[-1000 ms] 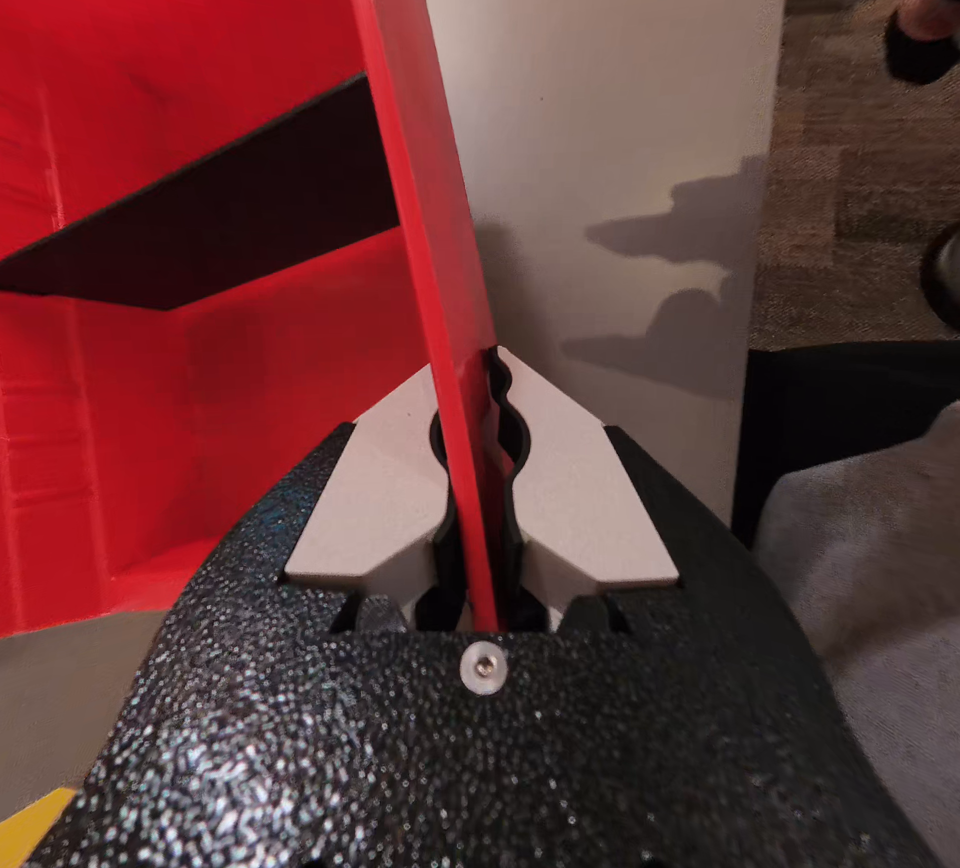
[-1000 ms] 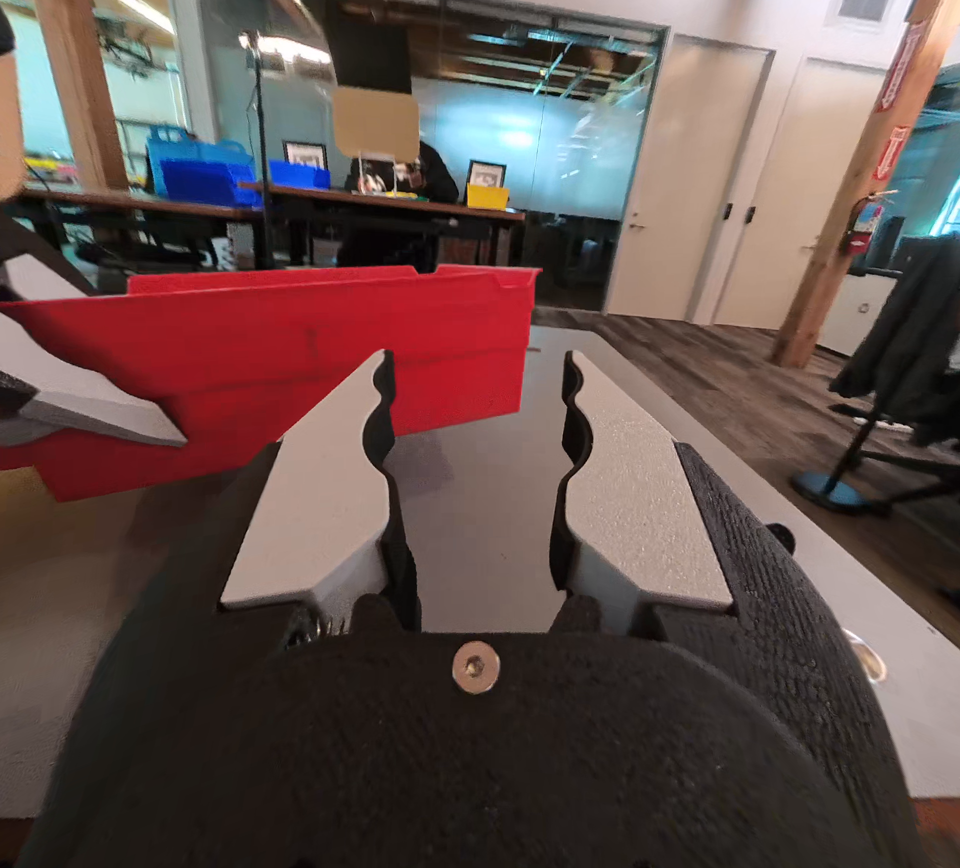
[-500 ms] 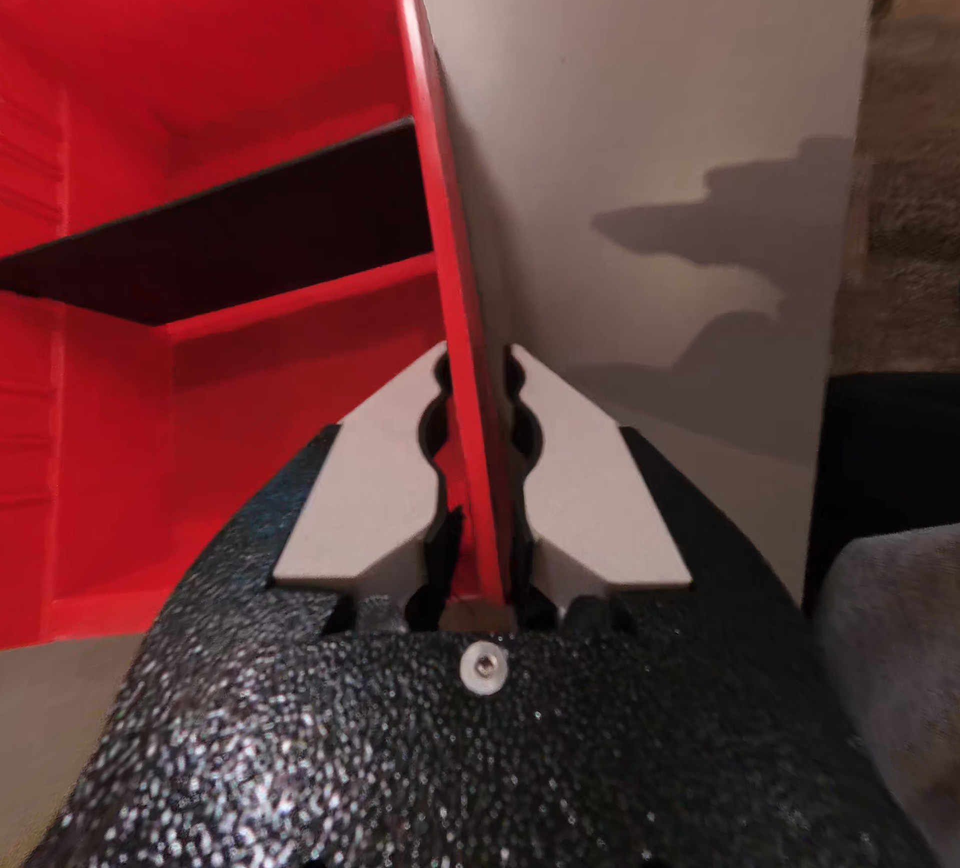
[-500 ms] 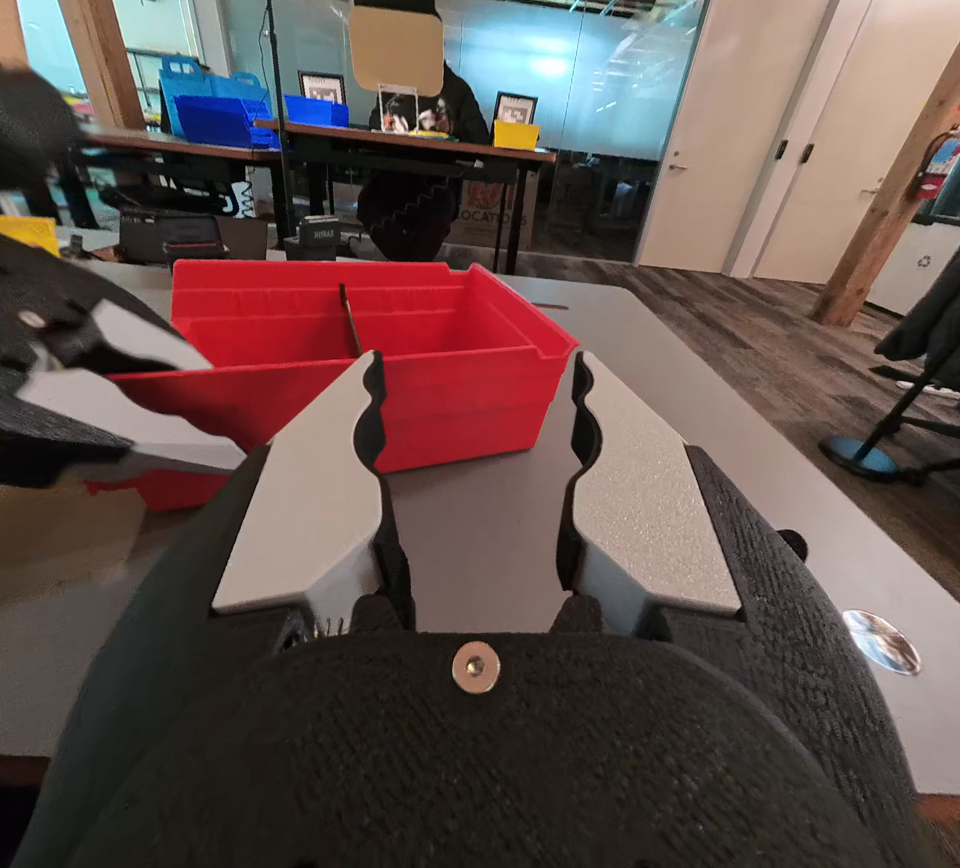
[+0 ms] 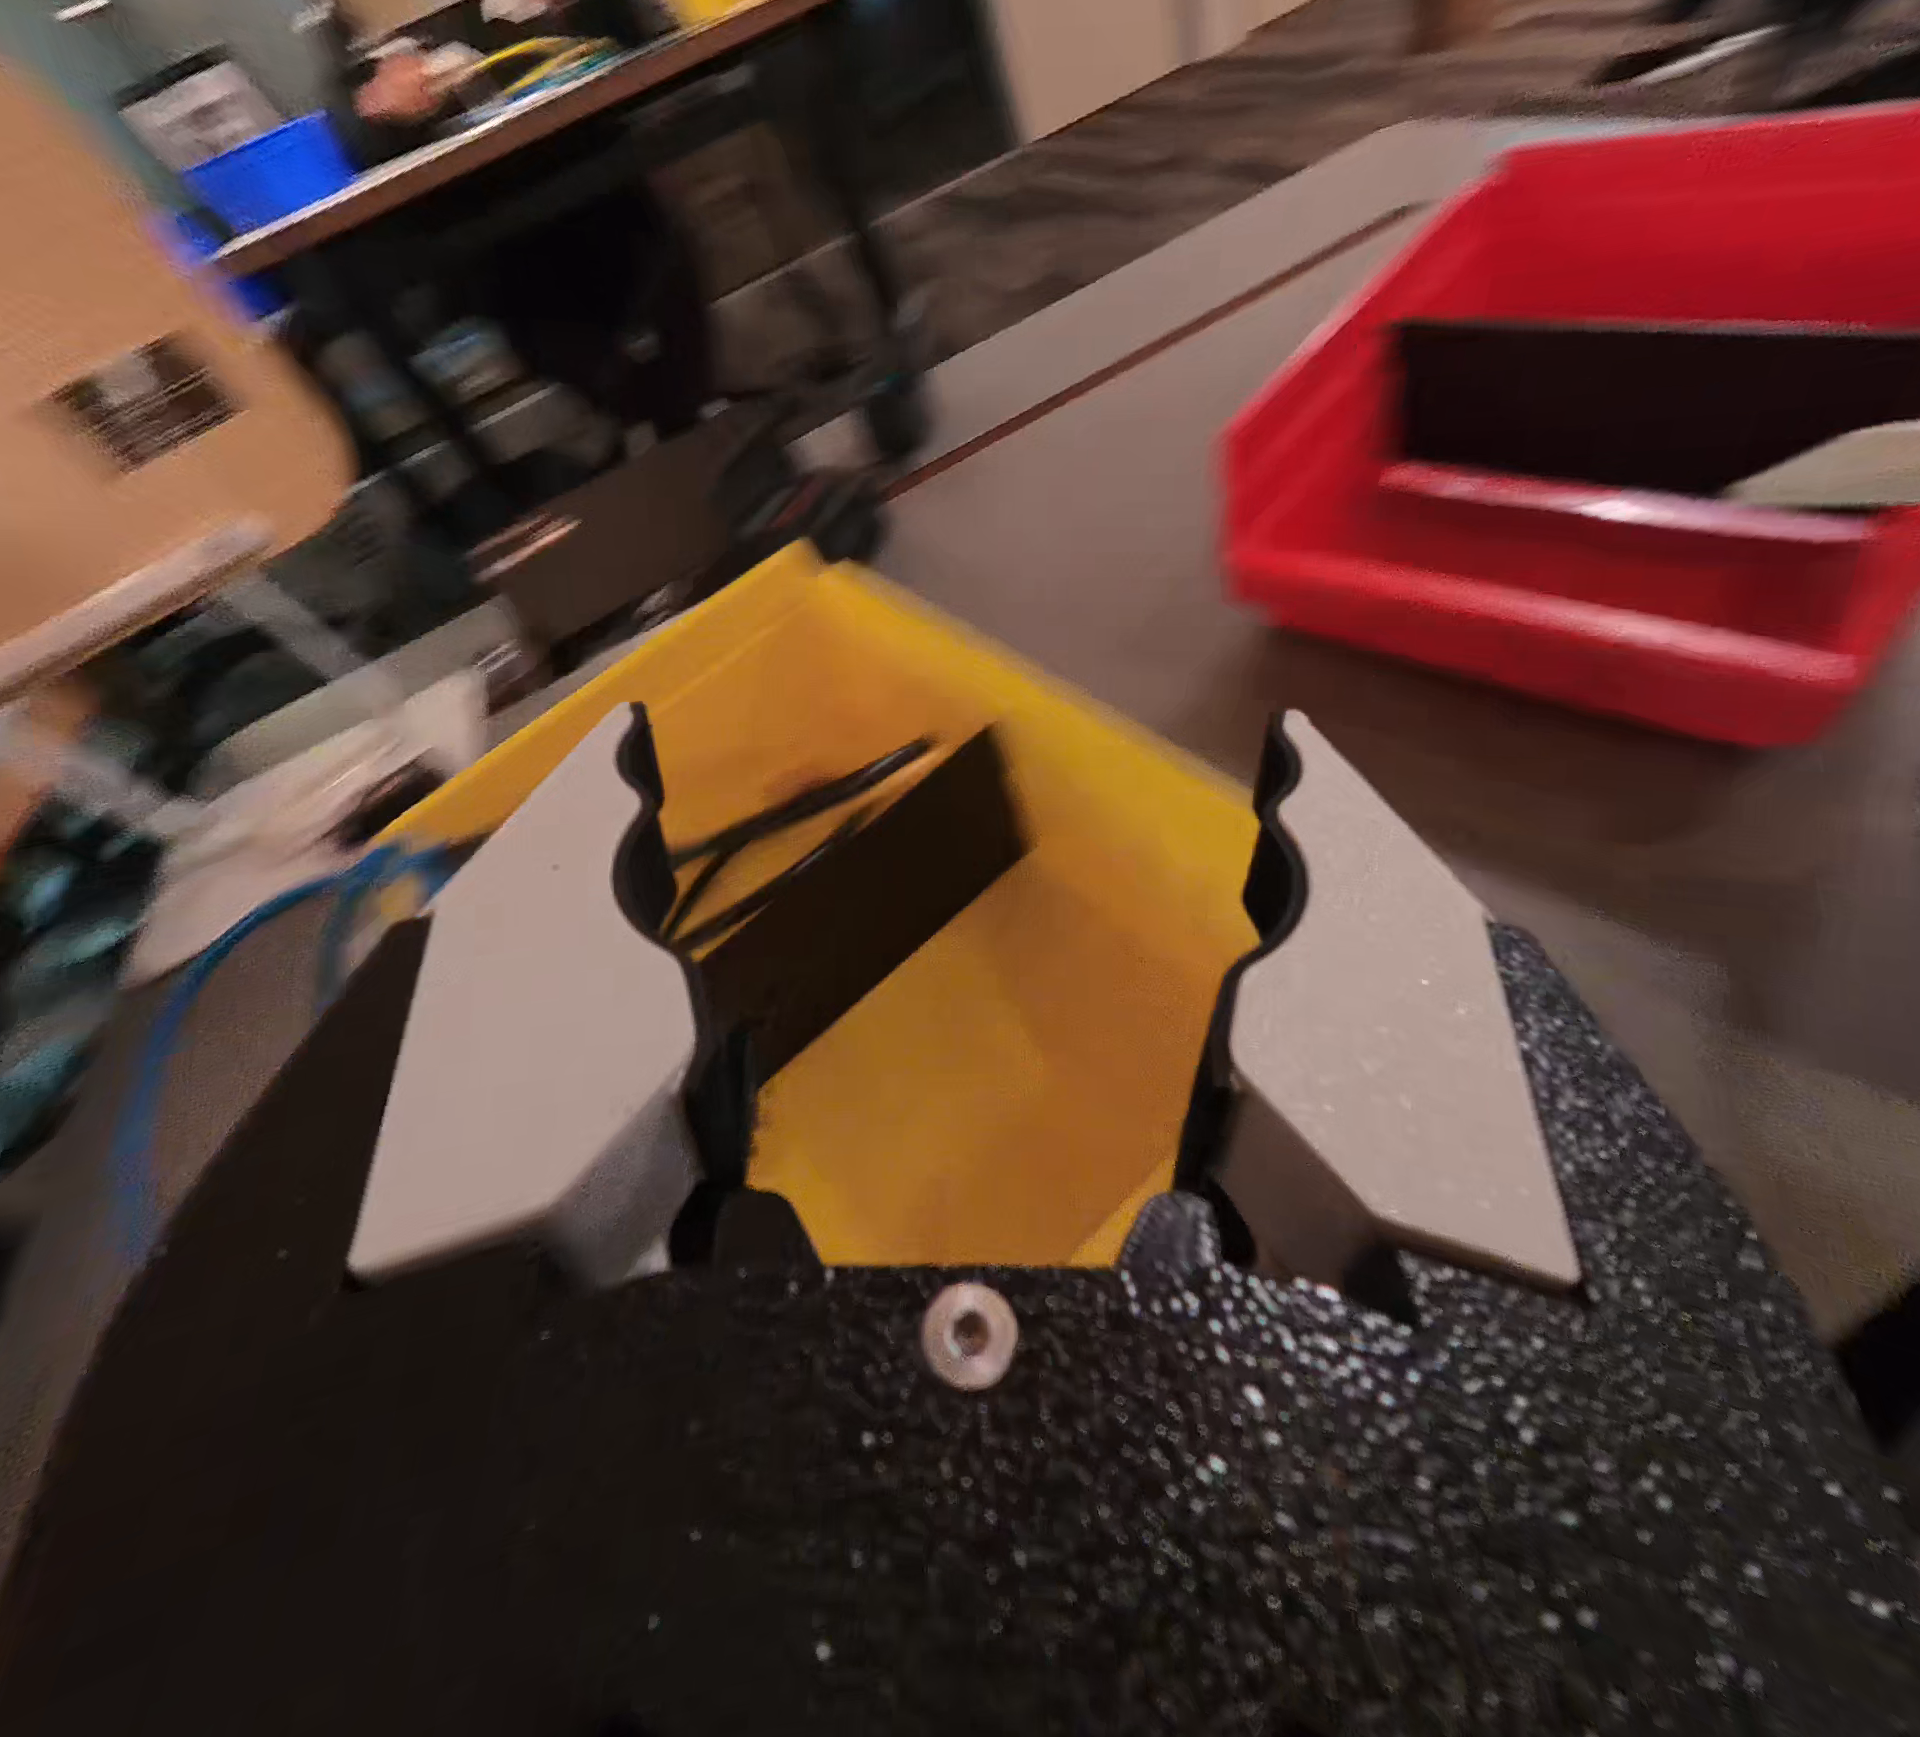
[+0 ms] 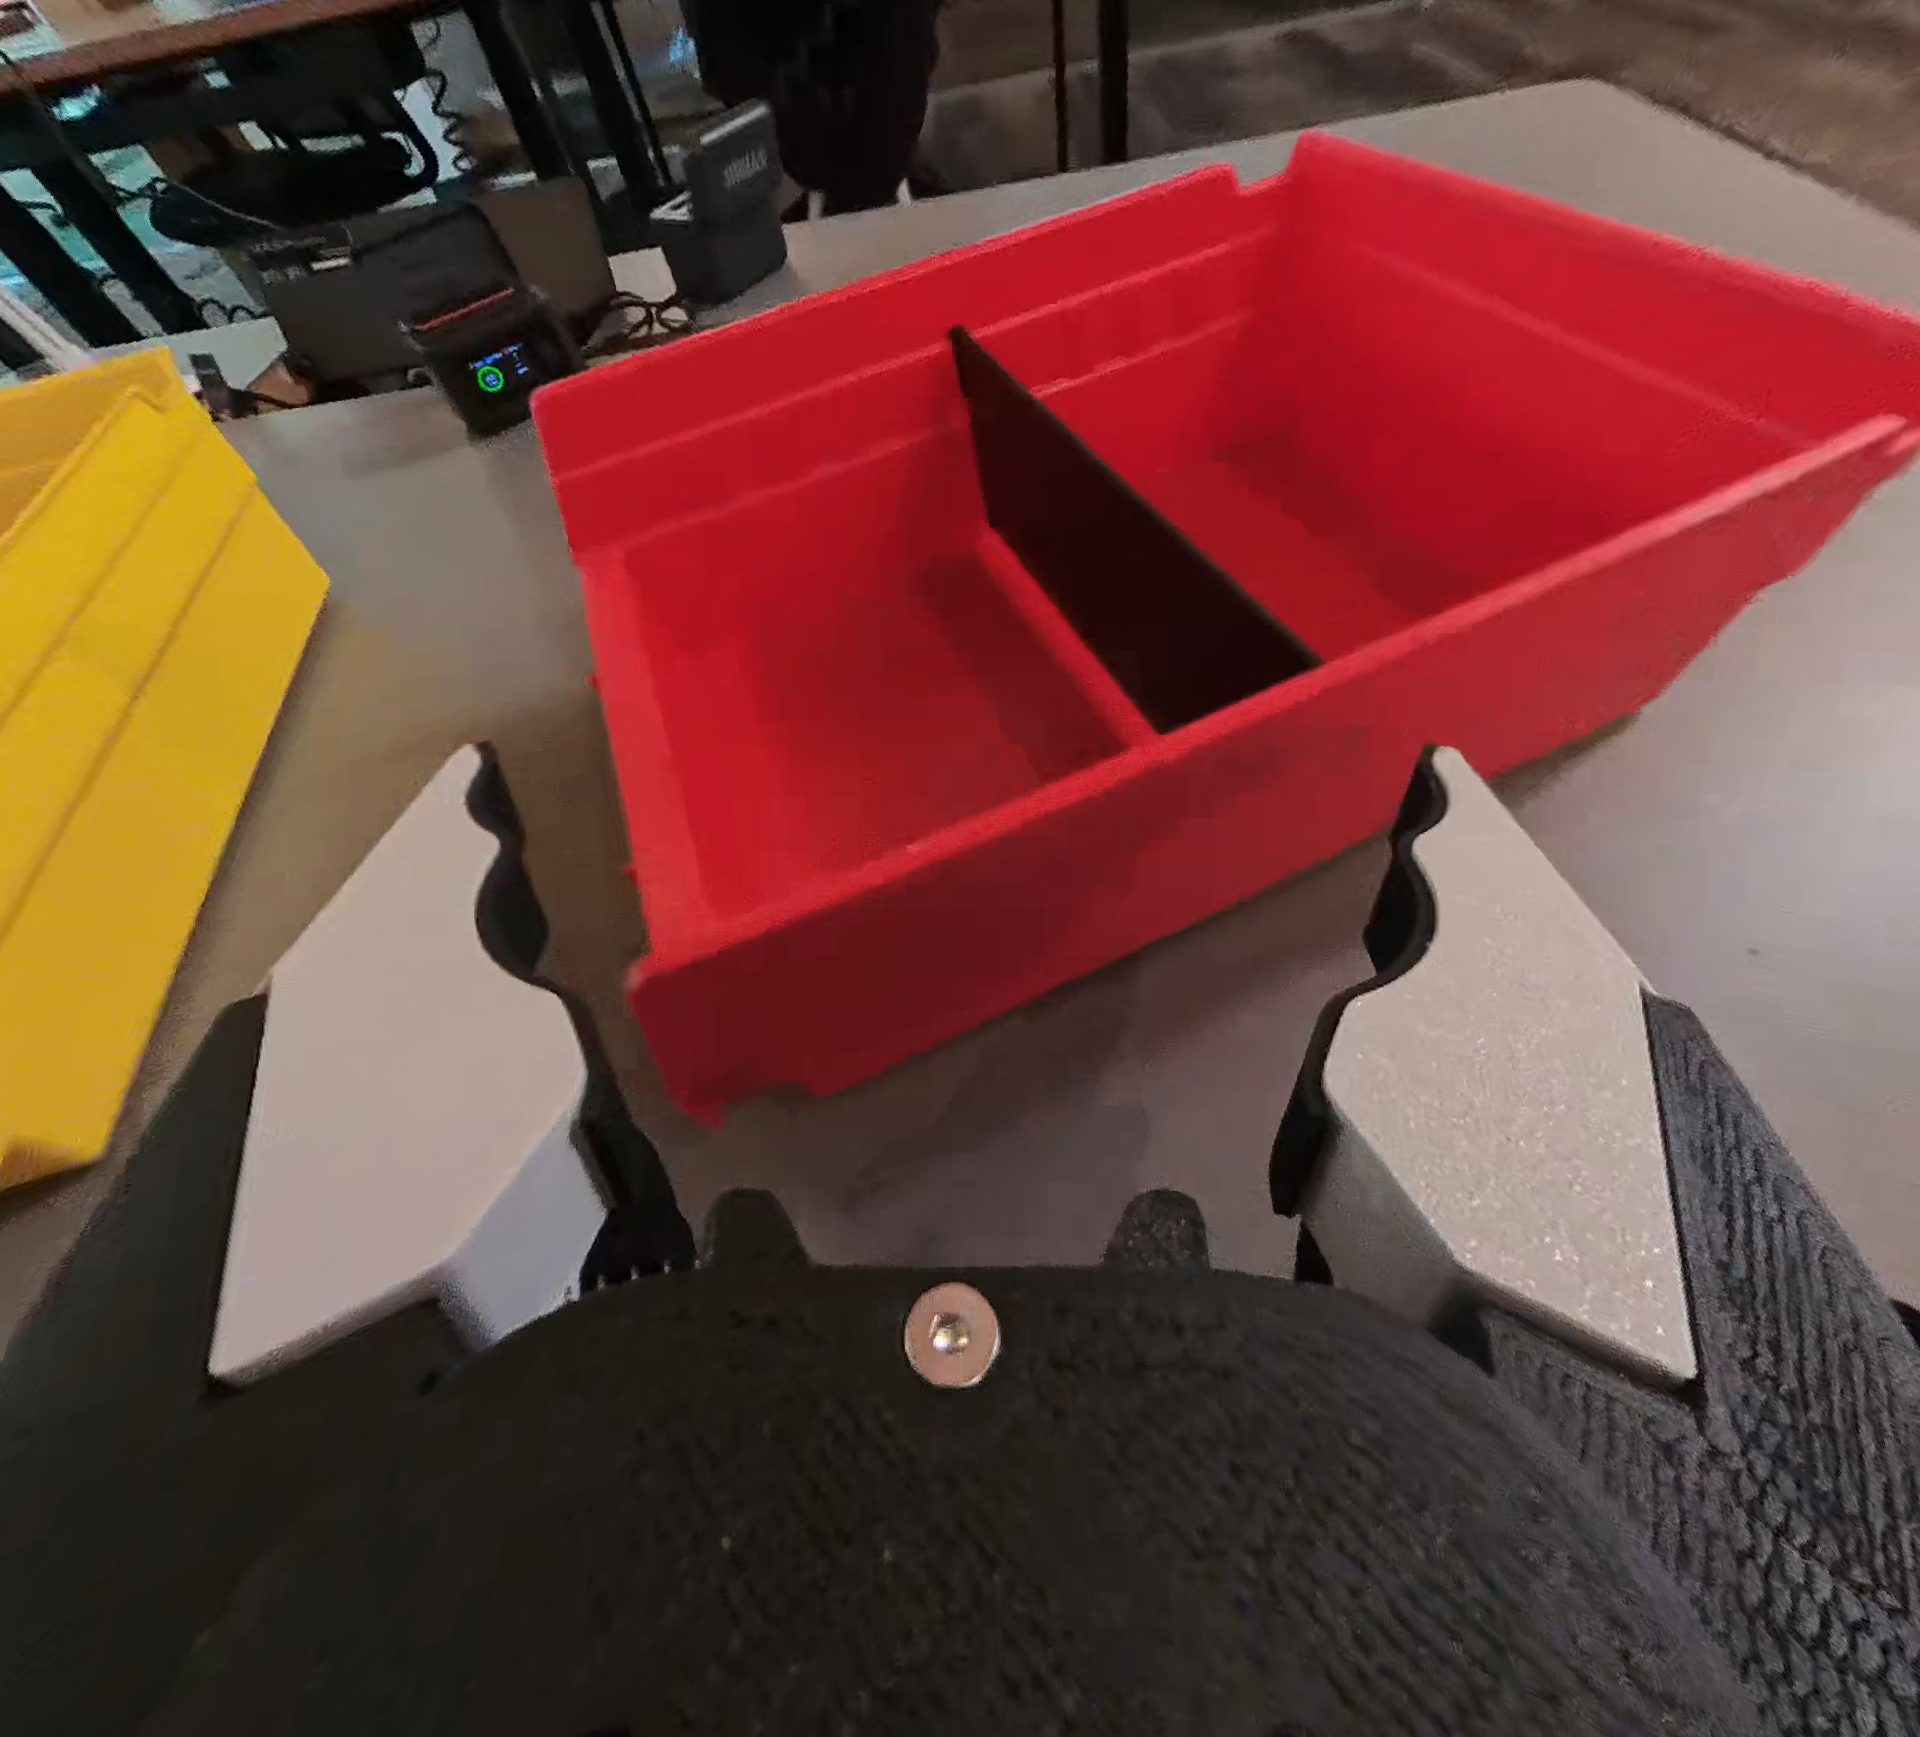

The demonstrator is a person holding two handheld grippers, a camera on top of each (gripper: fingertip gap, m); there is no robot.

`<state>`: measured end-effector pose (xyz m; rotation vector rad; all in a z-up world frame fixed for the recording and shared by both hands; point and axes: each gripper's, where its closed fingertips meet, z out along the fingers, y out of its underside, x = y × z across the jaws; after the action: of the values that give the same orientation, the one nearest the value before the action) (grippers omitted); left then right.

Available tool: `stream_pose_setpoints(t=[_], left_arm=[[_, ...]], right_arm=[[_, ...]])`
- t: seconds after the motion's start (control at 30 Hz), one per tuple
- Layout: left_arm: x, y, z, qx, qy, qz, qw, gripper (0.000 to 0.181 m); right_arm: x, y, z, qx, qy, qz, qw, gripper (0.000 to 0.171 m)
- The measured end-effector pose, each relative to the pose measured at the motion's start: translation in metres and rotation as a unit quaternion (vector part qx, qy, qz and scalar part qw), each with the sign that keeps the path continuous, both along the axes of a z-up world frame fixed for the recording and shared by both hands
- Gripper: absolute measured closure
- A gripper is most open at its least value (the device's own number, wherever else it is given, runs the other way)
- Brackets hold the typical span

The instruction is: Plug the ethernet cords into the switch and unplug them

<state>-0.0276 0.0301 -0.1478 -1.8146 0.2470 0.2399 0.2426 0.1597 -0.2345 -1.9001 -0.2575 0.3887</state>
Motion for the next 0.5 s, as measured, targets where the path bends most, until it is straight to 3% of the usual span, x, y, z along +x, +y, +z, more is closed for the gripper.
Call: stream_pose_setpoints(t=[0.1,0.2,0.4,0.5], left_arm=[[-0.074,-0.035,-0.022,-0.027,0.003,0.128,0.991,0.067],[-0.115,-0.059,-0.058,-0.085,-0.026,0.182,0.979,0.066],[-0.141,-0.072,-0.106,-0.167,-0.048,0.199,0.965,0.08],[-0.143,-0.071,-0.112,-0.165,-0.068,0.19,0.965,0.099]], right_arm=[[-0.007,0.006,-0.018,-0.029,-0.032,-0.015,0.999,0.012],[-0.001,0.003,-0.032,-0.055,-0.041,-0.022,0.997,0.016],[0.049,-0.005,-0.028,-0.052,-0.071,-0.053,0.995,0.05],[0.093,-0.001,-0.025,-0.051,-0.098,-0.077,0.991,0.088]])
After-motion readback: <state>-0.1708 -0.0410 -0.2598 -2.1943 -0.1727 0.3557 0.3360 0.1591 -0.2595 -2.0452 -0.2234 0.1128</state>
